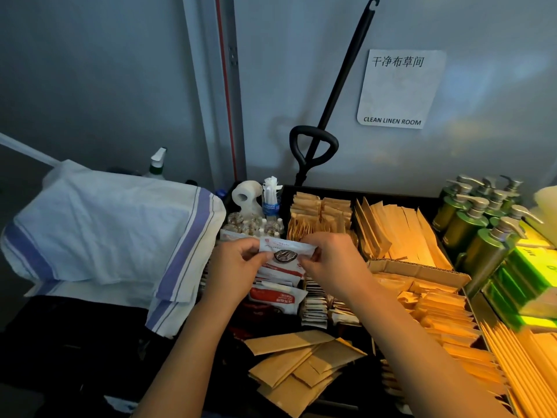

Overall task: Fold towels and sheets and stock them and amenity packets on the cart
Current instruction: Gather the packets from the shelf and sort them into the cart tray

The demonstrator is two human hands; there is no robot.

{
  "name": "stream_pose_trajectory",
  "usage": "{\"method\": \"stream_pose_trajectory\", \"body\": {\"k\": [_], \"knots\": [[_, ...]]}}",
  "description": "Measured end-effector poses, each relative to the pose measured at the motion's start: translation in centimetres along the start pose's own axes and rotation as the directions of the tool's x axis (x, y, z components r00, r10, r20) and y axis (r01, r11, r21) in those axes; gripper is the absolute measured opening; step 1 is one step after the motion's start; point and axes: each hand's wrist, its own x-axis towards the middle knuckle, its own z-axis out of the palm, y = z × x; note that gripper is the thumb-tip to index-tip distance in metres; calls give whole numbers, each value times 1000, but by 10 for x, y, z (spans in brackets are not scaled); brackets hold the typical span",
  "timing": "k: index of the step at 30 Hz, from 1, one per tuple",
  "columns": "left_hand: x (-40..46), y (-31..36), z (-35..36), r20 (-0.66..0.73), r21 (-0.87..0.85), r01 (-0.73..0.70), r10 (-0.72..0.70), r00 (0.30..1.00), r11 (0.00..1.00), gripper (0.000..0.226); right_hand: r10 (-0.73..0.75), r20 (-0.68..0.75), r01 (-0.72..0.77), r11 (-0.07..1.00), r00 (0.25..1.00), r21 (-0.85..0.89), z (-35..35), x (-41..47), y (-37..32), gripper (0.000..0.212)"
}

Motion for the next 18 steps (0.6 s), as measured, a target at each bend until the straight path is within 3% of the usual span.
{"method": "stream_pose_trajectory", "body": {"k": [5, 8, 12, 15, 18], "knots": [[3, -7, -5, 81, 115, 23, -33, 996, 993, 17, -1, 114, 5, 1000, 993, -30, -1, 6, -2, 16], [2, -8, -12, 32, 121, -25, 21, 999, 992, 37, -42, 137, 47, 998, 990, -30, 8, 11, -12, 15], [-2, -5, -19, -34, 118, -116, 120, 992, 986, 46, -45, 102, 45, 999, 994, 8, 17, 14, -14, 9], [-4, -5, -21, -4, 174, -153, 156, 988, 973, 40, -23, 105, 17, 998, 994, 57, 23, 8, -11, 7], [-5, -9, -12, 88, 285, -77, 54, 995, 955, 21, 4, 155, -6, 1000, 988, 10, 31, 3, -4, 6]]}}
